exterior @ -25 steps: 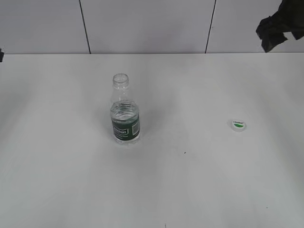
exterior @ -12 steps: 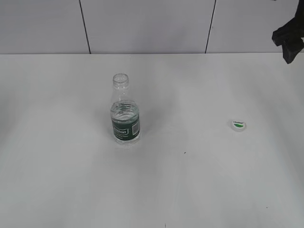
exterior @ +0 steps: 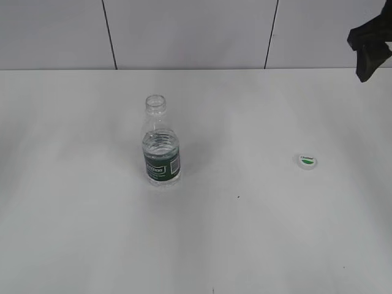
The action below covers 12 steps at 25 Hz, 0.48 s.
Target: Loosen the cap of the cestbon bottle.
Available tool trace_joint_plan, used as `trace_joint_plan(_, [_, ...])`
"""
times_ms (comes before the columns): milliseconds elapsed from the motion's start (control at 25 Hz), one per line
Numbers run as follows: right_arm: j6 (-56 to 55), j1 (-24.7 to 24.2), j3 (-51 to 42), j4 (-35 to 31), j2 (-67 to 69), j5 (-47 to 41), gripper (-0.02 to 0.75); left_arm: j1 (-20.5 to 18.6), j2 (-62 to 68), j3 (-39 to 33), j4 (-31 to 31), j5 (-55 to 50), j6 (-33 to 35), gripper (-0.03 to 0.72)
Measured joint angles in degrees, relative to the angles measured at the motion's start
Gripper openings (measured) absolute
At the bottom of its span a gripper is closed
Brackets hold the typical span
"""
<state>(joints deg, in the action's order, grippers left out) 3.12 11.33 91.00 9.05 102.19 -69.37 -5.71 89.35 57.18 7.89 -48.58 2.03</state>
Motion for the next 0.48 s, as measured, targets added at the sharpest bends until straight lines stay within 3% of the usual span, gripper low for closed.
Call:
trace_joint_plan(240, [1.2,0.0,-4.3,-2.8,-5.2,-0.1,0.590,0.0,-6.1,-0.6,-1.0,-5.5,2.2,0.496])
trace_joint_plan(480, [2.0,0.0,-13.2,-6.9,-13.5,1.3,0.590,0.0,-15.0,-6.2,-7.0,-6.2,7.2,0.496])
